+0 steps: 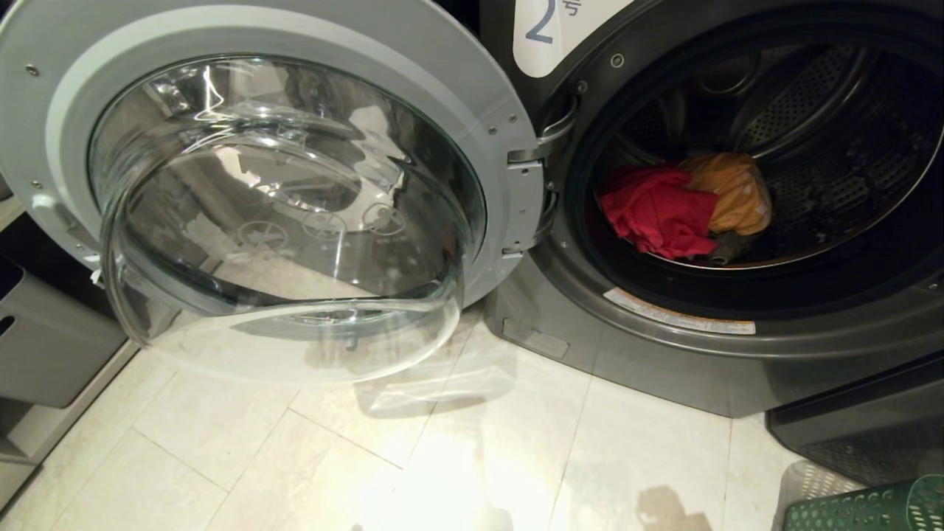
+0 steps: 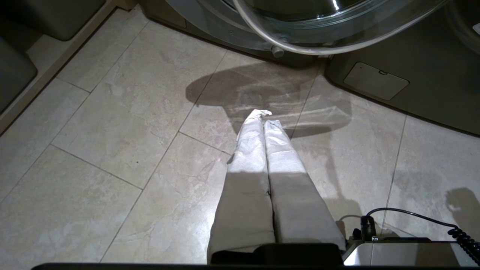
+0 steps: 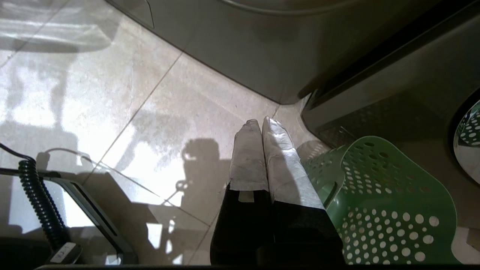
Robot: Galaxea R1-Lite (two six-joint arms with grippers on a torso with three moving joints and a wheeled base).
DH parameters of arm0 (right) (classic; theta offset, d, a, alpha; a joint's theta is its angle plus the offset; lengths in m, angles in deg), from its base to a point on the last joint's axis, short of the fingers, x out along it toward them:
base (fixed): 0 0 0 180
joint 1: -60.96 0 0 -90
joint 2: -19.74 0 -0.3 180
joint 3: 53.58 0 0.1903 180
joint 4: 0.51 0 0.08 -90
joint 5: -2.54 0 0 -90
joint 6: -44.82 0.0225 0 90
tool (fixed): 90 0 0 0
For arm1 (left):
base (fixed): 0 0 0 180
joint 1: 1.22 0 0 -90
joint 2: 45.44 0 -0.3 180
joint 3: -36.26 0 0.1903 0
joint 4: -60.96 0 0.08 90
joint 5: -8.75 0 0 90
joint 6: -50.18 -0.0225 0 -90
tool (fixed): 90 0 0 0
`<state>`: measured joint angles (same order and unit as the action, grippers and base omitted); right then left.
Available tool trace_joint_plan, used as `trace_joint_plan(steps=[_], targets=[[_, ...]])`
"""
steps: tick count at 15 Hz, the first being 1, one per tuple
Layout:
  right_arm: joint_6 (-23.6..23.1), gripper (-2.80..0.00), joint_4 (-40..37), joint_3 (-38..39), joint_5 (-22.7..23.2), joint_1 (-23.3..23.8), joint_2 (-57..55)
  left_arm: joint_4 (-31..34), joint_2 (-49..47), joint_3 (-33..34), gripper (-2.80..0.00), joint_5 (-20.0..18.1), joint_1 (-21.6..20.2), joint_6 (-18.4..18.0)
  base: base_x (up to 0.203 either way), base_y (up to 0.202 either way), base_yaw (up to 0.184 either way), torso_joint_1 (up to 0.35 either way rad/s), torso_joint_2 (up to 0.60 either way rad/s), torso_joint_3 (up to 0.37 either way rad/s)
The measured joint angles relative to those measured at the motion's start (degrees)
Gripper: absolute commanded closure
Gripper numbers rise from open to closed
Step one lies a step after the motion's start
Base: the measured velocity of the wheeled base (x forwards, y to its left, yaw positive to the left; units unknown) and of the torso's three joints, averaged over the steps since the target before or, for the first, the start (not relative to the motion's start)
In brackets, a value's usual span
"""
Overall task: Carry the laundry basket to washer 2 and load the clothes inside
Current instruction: Close the washing machine door with the left hand
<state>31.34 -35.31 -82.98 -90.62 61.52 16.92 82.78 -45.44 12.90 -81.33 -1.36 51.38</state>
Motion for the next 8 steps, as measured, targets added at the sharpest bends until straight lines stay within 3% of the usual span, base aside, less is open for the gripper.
trace_joint_plan(steps=[8], targets=[[-0.5, 0.0, 1.7, 0.7, -0.1, -0.2, 3.0, 0.0, 0.0, 0.0, 0.0, 0.0, 0.0, 0.0, 0.0, 0.0, 0.0, 0.0, 0.0, 0.0]])
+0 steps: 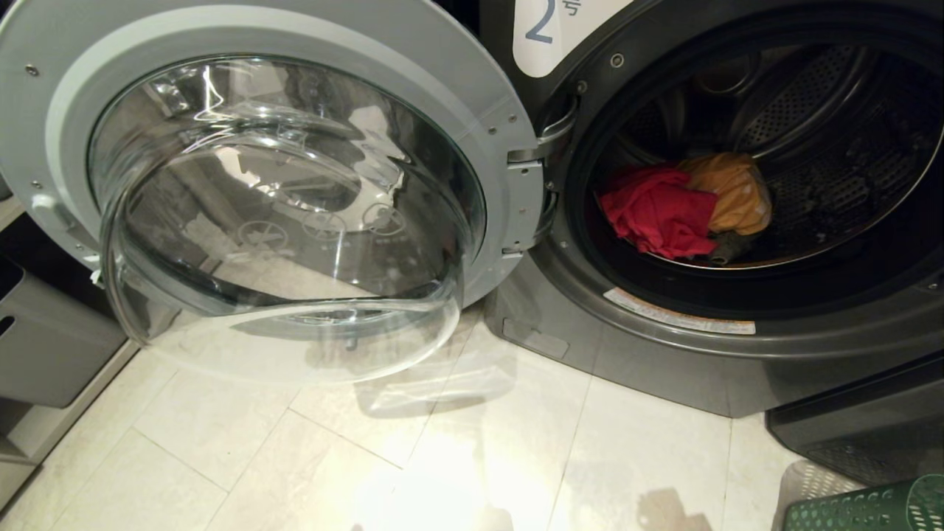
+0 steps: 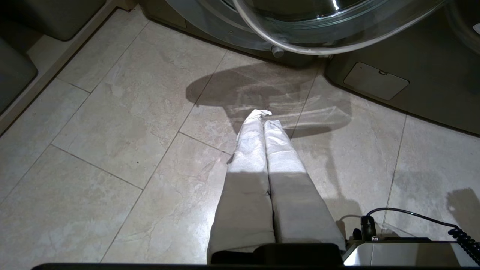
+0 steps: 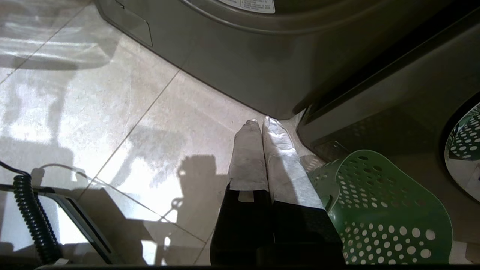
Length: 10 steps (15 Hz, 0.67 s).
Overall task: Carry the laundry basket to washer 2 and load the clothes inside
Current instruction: Close the washing machine door with the left hand
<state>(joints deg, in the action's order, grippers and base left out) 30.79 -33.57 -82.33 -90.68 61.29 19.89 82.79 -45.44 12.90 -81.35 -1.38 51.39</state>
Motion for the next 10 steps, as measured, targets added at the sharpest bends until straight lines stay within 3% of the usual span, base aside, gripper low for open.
trace_joint_plan(steps=[5, 10], targets=[[0.0, 0.0, 9.5, 3.4, 0.1, 0.0, 0.1, 0.0, 0.0, 0.0, 0.0, 0.0, 0.0, -0.1, 0.0, 0.0, 0.0, 0.0, 0.0, 0.0], [0.0, 0.0, 10.9, 4.4, 0.3, 0.0, 0.1, 0.0, 0.0, 0.0, 0.0, 0.0, 0.0, 0.2, 0.0, 0.0, 0.0, 0.003, 0.0, 0.101]])
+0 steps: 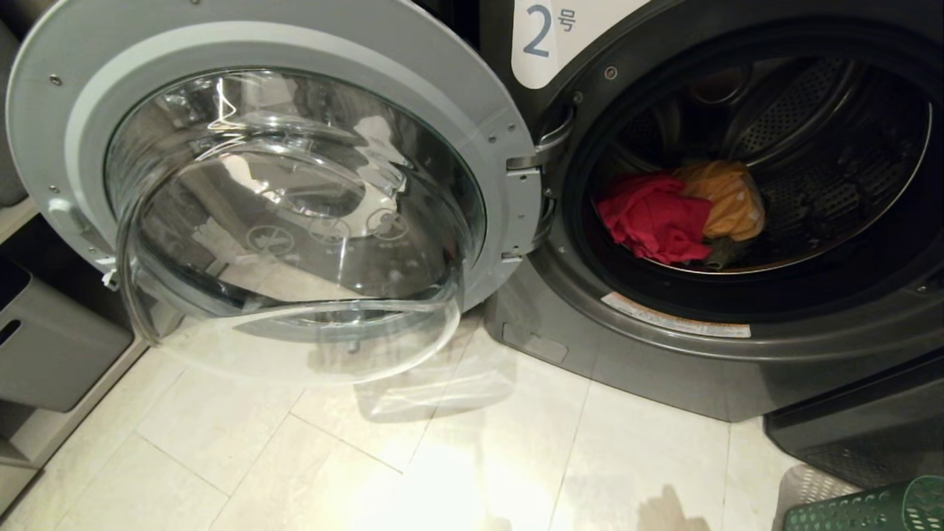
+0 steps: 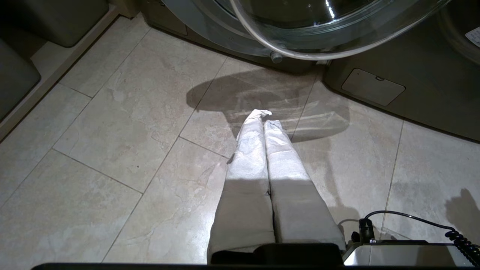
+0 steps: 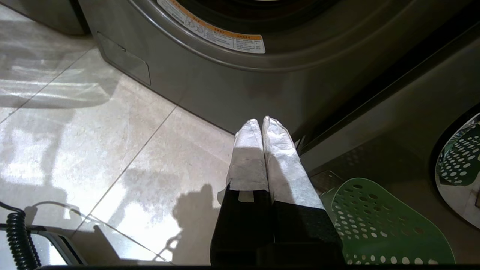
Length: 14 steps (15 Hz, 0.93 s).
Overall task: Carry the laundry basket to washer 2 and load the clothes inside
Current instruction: Close the washing machine door with the left hand
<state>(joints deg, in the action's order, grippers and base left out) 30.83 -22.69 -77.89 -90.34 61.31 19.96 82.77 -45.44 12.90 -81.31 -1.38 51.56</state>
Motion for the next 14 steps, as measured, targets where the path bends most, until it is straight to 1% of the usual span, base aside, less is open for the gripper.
trace_joint_plan(steps=[5, 8, 14], targets=[[0.0, 0.0, 0.1, 0.1, 0.0, 0.0, 0.0, 0.0, 0.0, 0.0, 0.0, 0.0, 0.0, 0.0, 0.0, 0.0, 0.0, 0.001, 0.0, 0.197], [0.0, 0.0, 2.2, 0.6, 0.1, 0.0, 0.0, 0.0, 0.0, 0.0, 0.0, 0.0, 0.0, 0.0, 0.0, 0.0, 0.0, 0.003, 0.0, 0.206], [0.1, 0.0, 2.4, 0.9, 0.1, 0.0, -0.1, 0.0, 0.0, 0.0, 0.0, 0.0, 0.0, 0.0, 0.0, 0.0, 0.0, 0.002, 0.0, 0.203]])
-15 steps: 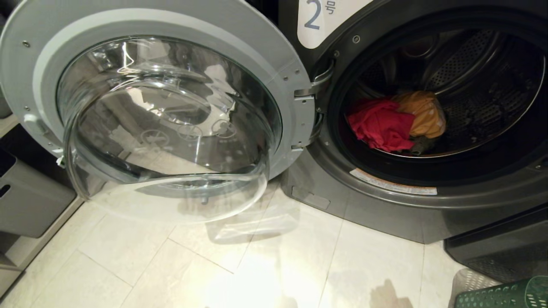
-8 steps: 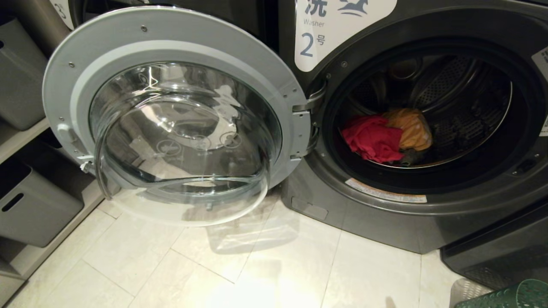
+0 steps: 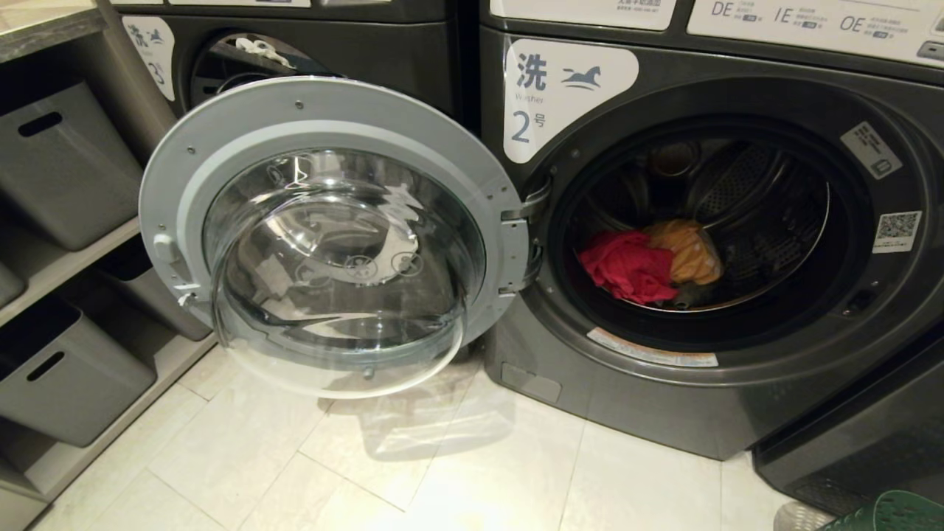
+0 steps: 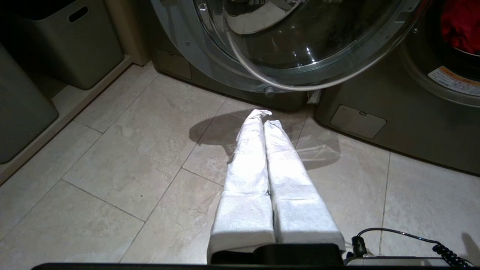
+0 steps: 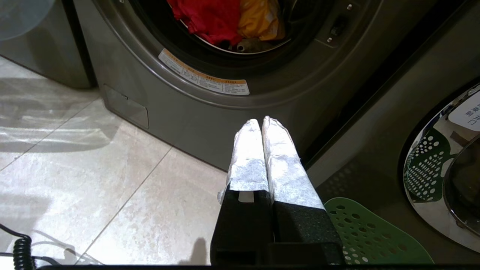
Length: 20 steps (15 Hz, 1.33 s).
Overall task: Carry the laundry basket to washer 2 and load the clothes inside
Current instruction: Close the washing machine door with the left hand
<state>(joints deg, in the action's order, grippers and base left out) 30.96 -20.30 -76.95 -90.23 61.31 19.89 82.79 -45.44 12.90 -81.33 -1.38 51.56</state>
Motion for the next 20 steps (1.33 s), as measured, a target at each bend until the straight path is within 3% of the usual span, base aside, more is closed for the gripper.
trace_joint_plan(steps=[10, 20], targets=[[0.0, 0.0, 0.0, 0.0, 0.0, 0.0, 0.0, 0.0, 0.0, 0.0, 0.0, 0.0, 0.0, 0.0, 0.0, 0.0, 0.0, 0.002, 0.0, 0.198], [0.2, 0.0, 0.0, 0.0, 0.1, 0.0, -0.1, 0.0, 0.0, 0.0, 0.0, 0.0, 0.0, -0.1, 0.0, 0.001, -0.008, 0.001, 0.0, 0.014]])
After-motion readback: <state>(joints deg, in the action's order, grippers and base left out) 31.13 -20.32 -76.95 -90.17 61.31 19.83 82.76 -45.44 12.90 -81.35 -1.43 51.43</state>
